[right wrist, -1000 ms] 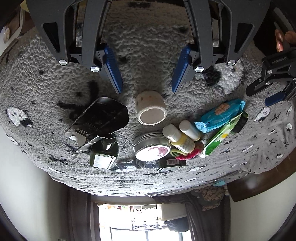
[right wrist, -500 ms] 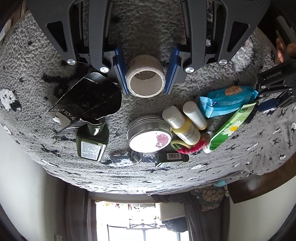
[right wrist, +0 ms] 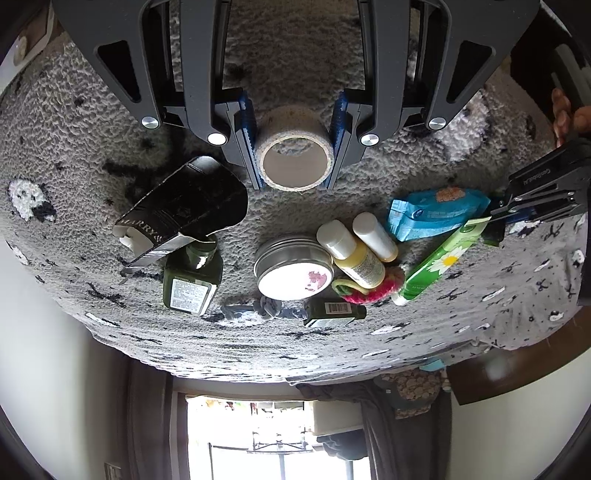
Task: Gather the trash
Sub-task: 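Lower the white roll beside the bed and open the right tool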
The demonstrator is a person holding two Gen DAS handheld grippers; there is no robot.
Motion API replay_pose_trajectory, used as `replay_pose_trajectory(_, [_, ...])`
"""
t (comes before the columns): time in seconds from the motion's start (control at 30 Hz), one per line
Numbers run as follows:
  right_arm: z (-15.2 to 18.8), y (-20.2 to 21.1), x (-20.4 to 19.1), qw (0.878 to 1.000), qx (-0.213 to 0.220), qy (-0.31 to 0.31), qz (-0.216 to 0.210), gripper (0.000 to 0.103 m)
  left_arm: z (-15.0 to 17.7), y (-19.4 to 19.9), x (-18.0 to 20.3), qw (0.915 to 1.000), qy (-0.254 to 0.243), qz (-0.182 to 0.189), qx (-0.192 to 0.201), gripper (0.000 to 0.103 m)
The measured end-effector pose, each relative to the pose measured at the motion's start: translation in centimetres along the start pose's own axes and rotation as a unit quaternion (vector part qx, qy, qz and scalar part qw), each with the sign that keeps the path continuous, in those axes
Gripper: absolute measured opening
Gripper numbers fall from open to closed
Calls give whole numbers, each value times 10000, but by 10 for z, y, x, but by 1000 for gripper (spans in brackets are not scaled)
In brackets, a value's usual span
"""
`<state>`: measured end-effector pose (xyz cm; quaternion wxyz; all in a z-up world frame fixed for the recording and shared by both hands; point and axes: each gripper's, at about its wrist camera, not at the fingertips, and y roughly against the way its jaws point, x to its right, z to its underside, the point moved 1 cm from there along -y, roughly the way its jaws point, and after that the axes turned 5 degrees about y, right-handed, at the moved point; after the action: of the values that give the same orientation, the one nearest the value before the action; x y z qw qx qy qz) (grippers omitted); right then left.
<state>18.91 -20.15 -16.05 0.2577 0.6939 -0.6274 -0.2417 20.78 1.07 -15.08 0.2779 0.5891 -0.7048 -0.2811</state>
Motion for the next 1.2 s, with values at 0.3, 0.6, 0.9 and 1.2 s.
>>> replay_pose_trajectory(0.3, [16,30,-8,9999,74,81,-46,33,30,37,4,9999,-67,31,78,24])
replay_pose_trajectory(0.6, [31,79,-18,9986,376,161,-331,33,58,87,31,9986,-280,298,342,24])
replay_pose_trajectory(0.9, [60,106,-37,9971,263,333,-628,33,95,116,47,9973,-462,491,298,24])
replay_pose_trajectory(1.2, [108,85,-48,9954,-324,312,-841,33,151,87,49,9963,-508,590,-363,24])
